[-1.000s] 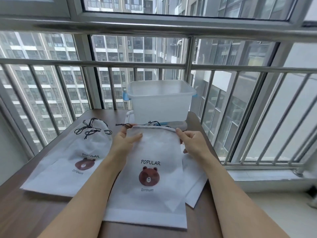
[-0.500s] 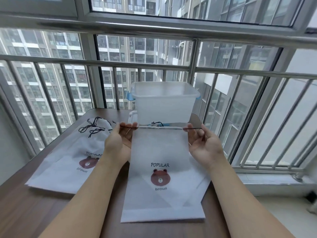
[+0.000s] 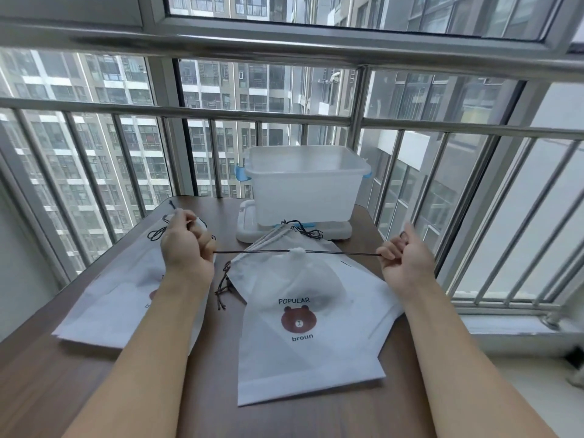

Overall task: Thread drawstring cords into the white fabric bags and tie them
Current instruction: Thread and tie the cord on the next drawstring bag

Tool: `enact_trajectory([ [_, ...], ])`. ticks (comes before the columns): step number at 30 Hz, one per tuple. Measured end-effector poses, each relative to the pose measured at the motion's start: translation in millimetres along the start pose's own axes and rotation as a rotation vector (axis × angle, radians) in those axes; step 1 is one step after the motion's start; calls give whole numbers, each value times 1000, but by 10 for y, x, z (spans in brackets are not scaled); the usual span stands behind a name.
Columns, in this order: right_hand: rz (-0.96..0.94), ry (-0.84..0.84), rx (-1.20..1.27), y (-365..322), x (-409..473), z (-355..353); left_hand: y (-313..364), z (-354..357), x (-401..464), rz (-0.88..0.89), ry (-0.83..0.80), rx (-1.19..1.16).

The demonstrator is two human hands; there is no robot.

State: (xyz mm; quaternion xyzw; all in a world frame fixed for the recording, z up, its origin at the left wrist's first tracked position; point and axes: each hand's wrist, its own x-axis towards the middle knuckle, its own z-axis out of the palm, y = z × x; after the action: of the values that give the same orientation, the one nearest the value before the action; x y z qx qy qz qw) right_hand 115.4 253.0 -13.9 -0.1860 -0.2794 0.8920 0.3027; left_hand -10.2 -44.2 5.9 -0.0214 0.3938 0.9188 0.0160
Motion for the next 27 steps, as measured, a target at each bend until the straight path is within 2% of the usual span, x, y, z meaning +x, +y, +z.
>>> enact_trajectory([
  [3, -3, -262, -292, 109, -187, 158, -69, 111, -147, 75, -156, 175],
  [7, -72, -596, -532, 300, -532, 395, -270, 299, -395, 28, -346, 256],
  [9, -172, -653, -571, 372, -642, 454, -370, 357, -483, -34, -419, 252],
  [11, -362, -655, -649, 409, -695, 489, -427, 378, -543, -88, -460, 266],
  [15, -752, -699, -820, 476, -726, 524, -482, 382, -643, -52, -485, 384],
  [17, -848, -758, -919, 517, -746, 517, -499, 385, -687, -52, -512, 414],
  [21, -844, -886, -1116, 615, -735, 480, -502, 392, -740, -202, -588, 496],
  [25, -601, -786, -1052, 602, -707, 459, -492, 383, -750, -441, -662, 413],
  [27, -540, -765, -1028, 596, -698, 458, -505, 380, -744, -468, -709, 388],
])
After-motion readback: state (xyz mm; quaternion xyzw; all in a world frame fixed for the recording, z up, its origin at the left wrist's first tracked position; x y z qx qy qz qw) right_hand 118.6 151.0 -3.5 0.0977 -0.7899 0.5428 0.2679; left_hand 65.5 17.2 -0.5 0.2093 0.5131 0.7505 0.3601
